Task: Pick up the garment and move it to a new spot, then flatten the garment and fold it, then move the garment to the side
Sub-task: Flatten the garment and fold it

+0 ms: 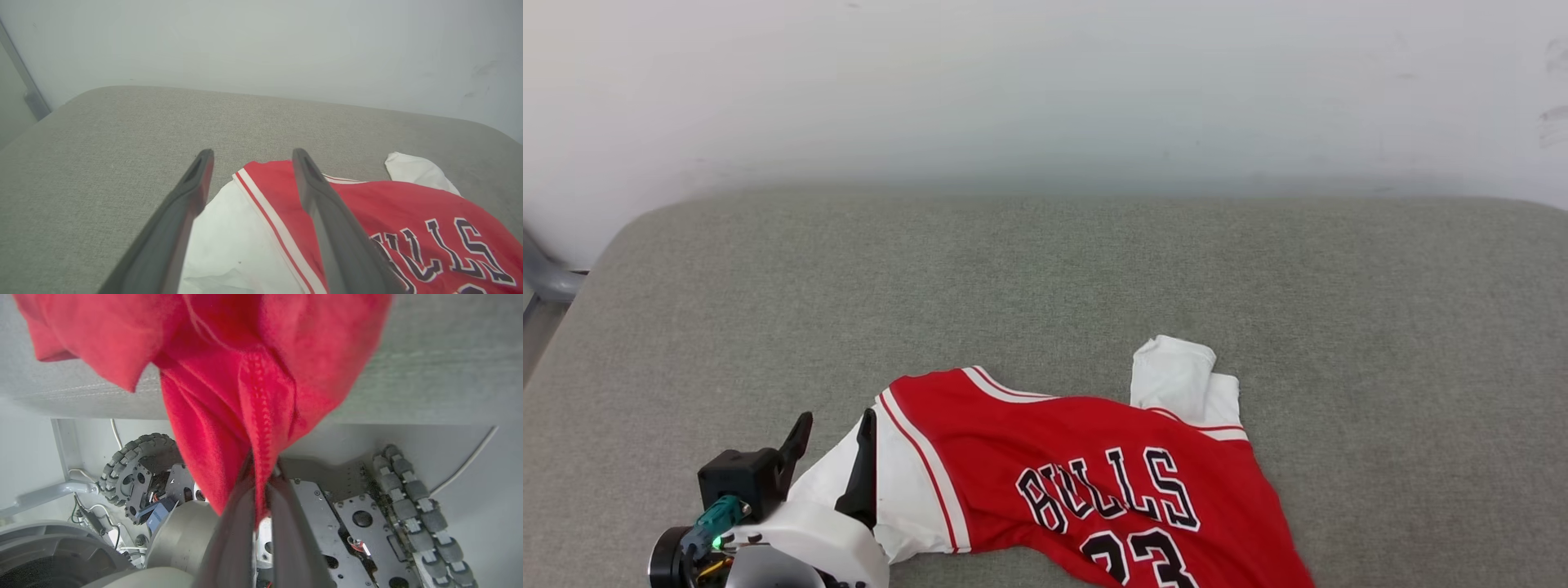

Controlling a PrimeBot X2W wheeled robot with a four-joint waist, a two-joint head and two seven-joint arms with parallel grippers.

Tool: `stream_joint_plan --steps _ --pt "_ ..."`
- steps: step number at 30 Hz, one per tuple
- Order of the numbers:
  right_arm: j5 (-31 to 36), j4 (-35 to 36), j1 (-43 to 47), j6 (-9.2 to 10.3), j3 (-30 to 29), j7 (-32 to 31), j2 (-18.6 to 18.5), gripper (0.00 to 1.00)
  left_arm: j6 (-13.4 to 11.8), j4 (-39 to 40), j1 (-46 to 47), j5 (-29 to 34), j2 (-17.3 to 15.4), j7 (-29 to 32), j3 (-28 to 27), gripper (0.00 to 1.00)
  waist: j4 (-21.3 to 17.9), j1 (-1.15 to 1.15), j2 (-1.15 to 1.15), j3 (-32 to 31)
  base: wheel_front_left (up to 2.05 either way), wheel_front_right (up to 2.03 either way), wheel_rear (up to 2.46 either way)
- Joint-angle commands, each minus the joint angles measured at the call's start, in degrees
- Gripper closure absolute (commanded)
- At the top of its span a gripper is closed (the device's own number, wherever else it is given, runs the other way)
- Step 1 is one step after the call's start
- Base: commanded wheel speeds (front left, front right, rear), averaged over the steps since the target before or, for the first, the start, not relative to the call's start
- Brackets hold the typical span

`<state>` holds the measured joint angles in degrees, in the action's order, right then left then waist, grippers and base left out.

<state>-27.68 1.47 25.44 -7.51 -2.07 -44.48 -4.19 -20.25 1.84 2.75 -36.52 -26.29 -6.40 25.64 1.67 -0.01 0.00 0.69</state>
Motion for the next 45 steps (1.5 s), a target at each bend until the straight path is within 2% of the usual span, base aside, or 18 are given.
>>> stream_joint_plan --steps 1,2,3,10,15,20,23,28,33,39,45 --pt "-0.67 -0.26 0.37 0.04 0.88 1.05 0.63 0.73 -0.08 -0.19 -0.48 -0.24 -0.12 0.14 0.02 0.00 -0.19 0.01 0.00 -0.22 0.00 0.00 0.00" --pt "-0.67 -0.26 0.37 0.04 0.88 1.05 0.63 0.73 -0.08 -0.19 -0.48 -0.24 -0.12 0.14 0.02 0.00 -0.19 0.01 0.00 -0.22 0.00 0.00 0.00" --pt "-0.63 -0.14 0.02 0.04 0.95 2.75 0.72 0.00 -0.05 -0.30 -0.56 -0.38 -0.05 0.21 0.11 0.00 -0.23 0.01 0.00 -0.29 0.00 0.00 0.00" --pt "0.39 3.49 -1.84 0.03 -1.18 20.42 1.12 0.00 -0.43 -0.94 -1.73 -1.20 -0.25 -0.47 -0.77 0.00 -1.44 0.01 0.00 -0.80 0.00 0.00 0.00" --pt "0.18 5.98 -3.57 0.05 -2.72 31.69 -0.24 0.00 -0.51 -1.37 -2.38 -1.92 -0.20 -0.90 -1.30 0.00 -2.37 0.01 0.00 -0.98 0.00 0.00 0.00" --pt "1.49 4.37 -7.88 0.04 -5.32 37.69 -2.33 0.00 -0.52 -1.49 -1.32 -1.63 0.23 -1.71 -1.33 0.00 -2.28 0.01 0.00 -0.94 0.00 0.00 0.00" --pt "3.62 2.13 -11.81 0.03 -7.08 38.66 -3.58 0.00 -0.57 -1.23 -0.55 -1.25 0.49 -2.19 -1.08 0.00 -1.35 0.01 0.00 -0.72 0.00 0.00 0.00" --pt "4.23 -3.20 -20.50 0.03 -6.74 35.69 -7.25 0.00 -0.69 -0.83 0.61 -0.72 0.99 -2.84 -0.76 0.00 0.84 0.01 0.00 0.42 0.00 0.00 0.00" --pt "1.75 -9.64 -31.15 0.04 -1.89 27.06 -12.96 0.00 0.25 -0.43 3.53 0.27 1.97 -3.31 0.44 0.00 4.44 0.01 0.00 3.45 0.00 0.00 0.00" --pt "-3.58 -16.64 -43.62 0.04 7.22 14.35 -19.23 0.00 1.49 -1.15 7.40 1.01 3.79 -4.09 1.86 0.00 8.85 0.01 0.00 7.03 0.00 0.00 0.00" --pt "-7.41 -20.71 -53.81 0.04 17.89 6.88 -22.33 0.00 2.82 -2.58 10.71 1.51 5.56 -5.11 2.72 0.00 11.93 0.01 0.00 10.76 0.00 0.00 0.00"
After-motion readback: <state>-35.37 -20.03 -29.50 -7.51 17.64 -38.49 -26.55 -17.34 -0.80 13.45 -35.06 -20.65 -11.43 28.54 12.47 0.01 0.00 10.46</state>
